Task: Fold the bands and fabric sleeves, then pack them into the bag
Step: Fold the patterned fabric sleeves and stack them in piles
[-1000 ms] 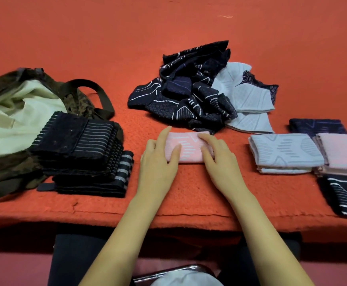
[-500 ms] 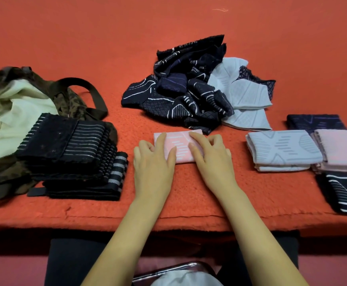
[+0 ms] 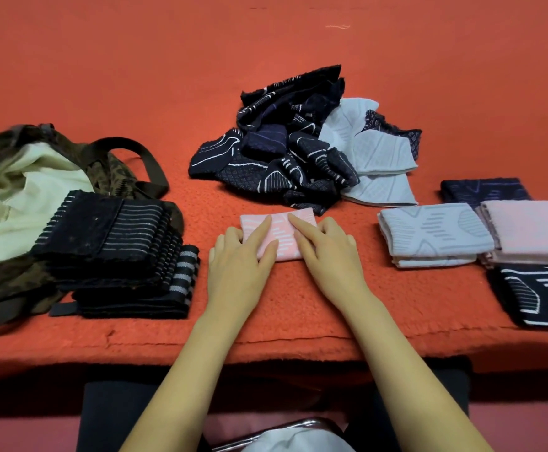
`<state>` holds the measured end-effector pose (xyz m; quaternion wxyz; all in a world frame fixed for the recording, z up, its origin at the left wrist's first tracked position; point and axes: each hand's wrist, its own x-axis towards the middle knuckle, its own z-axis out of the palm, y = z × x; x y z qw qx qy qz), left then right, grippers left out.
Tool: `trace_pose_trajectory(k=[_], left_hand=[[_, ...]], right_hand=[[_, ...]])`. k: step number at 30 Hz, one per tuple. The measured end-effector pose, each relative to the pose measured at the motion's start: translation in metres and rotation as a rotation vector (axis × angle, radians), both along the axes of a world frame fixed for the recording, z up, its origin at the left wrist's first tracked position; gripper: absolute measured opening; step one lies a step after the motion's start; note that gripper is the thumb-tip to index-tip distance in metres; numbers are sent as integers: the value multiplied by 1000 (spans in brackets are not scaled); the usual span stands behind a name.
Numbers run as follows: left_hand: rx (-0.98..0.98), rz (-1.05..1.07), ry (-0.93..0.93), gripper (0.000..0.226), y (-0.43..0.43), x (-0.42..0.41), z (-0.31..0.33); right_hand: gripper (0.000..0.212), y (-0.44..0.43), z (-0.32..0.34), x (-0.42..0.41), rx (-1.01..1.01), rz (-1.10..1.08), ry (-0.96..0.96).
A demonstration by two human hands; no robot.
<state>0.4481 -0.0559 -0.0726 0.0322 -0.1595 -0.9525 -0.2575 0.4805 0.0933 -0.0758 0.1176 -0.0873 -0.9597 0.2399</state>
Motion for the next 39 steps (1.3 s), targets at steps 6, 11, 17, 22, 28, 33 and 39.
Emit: trace_pose_trajectory(k=[6, 11, 17, 22, 28, 33, 39], left_hand=[[287, -35, -7, 43, 13, 9, 21], [415, -196, 76, 46, 76, 13, 63], [385, -485, 16, 36, 171, 24, 69], [355, -596, -49, 49, 236, 47, 66], [311, -593, -95, 44, 264, 60, 59], [266, -591, -88, 52, 266, 63, 49], [208, -534, -49, 51, 266, 63, 41]], right_hand=[[36, 3, 15, 7, -173, 1, 206], [36, 57, 48, 24, -129, -168, 405], [32, 155, 67, 75, -2, -413, 415], [29, 210, 61, 110, -32, -540, 357], [30, 241, 53, 121, -70, -568, 321], [32, 252, 44, 125, -116, -527, 303], [34, 256, 36, 126, -225, -528, 313]])
